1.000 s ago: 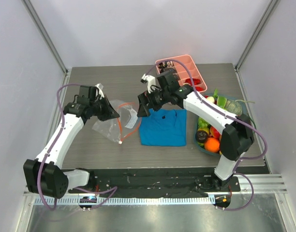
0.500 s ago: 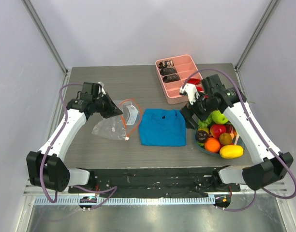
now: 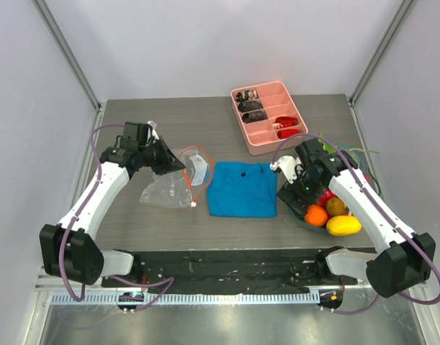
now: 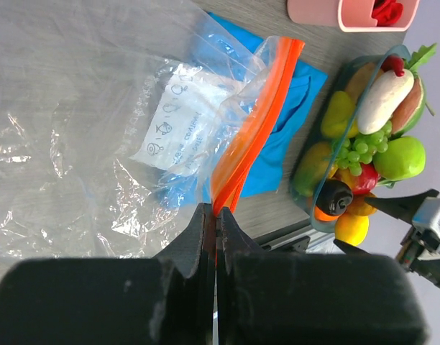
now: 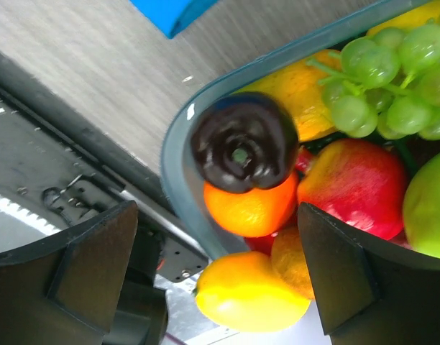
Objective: Place the food in the zip-top bag and seal the zipper
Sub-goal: Pick up the fake fruit from the bin.
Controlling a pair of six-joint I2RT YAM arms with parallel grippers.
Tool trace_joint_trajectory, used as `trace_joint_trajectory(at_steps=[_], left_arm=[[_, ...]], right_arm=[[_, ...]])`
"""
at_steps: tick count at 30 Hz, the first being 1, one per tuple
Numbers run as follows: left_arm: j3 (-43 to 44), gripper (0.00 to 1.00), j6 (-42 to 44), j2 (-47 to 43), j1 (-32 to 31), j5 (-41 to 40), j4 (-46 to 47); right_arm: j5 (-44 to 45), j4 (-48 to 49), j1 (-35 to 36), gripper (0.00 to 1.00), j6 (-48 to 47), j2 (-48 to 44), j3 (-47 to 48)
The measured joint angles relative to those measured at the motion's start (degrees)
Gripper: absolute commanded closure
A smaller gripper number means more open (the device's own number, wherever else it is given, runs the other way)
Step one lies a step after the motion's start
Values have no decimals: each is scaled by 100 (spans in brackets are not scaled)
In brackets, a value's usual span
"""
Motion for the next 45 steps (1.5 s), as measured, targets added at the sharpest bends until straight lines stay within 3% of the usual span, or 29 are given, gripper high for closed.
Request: trace_joint_trajectory(at_steps=[12, 18, 22, 25, 27, 31, 36, 40, 45], left_arm=[[-125, 100, -4, -96, -2, 144, 188], [-175, 100, -9, -138, 0, 205, 271], [-192, 100, -11, -138, 0, 275, 295], [-219, 100, -13, -144, 0, 332, 339], [-245, 100, -22, -151, 0, 367, 365], [-310, 100, -57, -181, 0, 457, 417], [-358, 100, -114, -212, 0, 693, 494], [-358, 100, -205, -212, 0, 1038, 603], [-358, 100, -426, -214, 0, 1473, 767]], right_arm=[[356, 848, 0, 6, -221, 352, -614], [439, 1073, -2, 25, -356, 400, -682], [442, 1126, 0, 47, -411, 398, -691], [402, 1073, -2, 56, -431, 352, -680], [343, 957, -2, 57, -470, 267, -616], [57, 533, -2, 59, -448, 103, -81], [-776, 354, 11, 64, -203, 164, 1327], [-1541, 905, 413, 65, 328, 501, 2343], [-1908, 2013, 1397, 66, 905, 986, 2579]])
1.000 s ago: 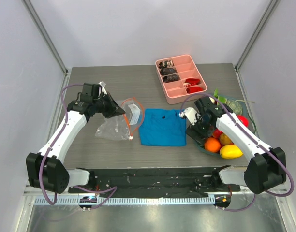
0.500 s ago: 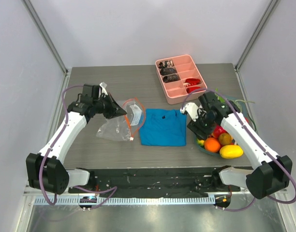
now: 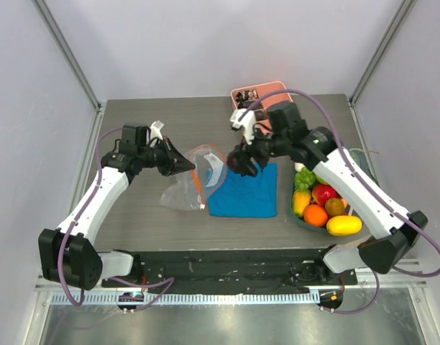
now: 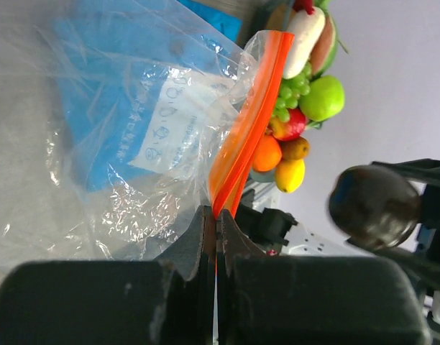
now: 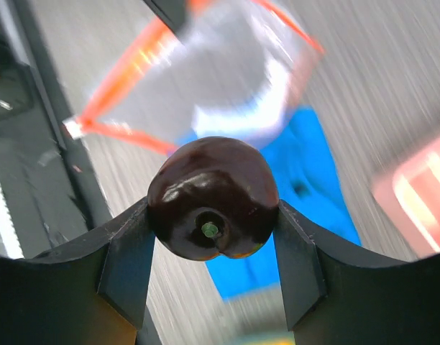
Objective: Place the food in the zip-top bag and seal the zipper
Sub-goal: Pick up the fake fruit from the bin, then place the fake fruit in the zipper food storage bag.
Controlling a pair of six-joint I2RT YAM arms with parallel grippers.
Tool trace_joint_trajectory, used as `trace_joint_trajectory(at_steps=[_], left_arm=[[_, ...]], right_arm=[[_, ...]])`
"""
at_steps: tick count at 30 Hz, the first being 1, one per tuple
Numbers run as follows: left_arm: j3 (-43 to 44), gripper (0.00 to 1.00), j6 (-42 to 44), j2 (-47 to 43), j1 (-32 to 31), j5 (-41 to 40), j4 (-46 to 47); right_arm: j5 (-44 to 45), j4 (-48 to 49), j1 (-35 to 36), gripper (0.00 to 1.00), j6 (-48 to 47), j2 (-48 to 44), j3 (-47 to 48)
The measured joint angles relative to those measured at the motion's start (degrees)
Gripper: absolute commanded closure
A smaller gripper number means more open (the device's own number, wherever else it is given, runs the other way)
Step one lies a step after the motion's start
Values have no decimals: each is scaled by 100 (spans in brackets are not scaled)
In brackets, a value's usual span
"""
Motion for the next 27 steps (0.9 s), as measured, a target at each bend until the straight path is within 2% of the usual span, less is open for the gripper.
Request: trace_joint_trajectory(at_steps=[5, 7, 9, 10, 11, 14, 20, 27], left_arm=[[-4, 100, -323, -133, 0, 470, 247], [-96, 100, -612, -264, 0, 745, 651], [-212, 100, -881, -363, 0, 957, 1021], [-280, 100, -1016, -404, 0, 1071, 1204], [-332, 100, -1132, -431, 0, 1150, 1368], [-483, 100, -1427, -446, 7, 1360, 1777], [-844, 100, -1878, -444, -2, 1646, 2304], [-1316, 100, -2800, -396, -20, 1873, 3405]], right_arm=[[-66, 713, 688, 66, 260, 586, 153], [-22, 905, 887, 63, 243, 813, 240], [70, 1008, 1047, 51, 192, 942, 256], [133, 1025, 1130, 42, 129, 1001, 256], [214, 1025, 1226, 24, 66, 1047, 256], [446, 1012, 1436, 1, -66, 1119, 243], [789, 981, 1567, 0, -81, 1106, 243], [1158, 614, 1547, 0, 37, 697, 243]])
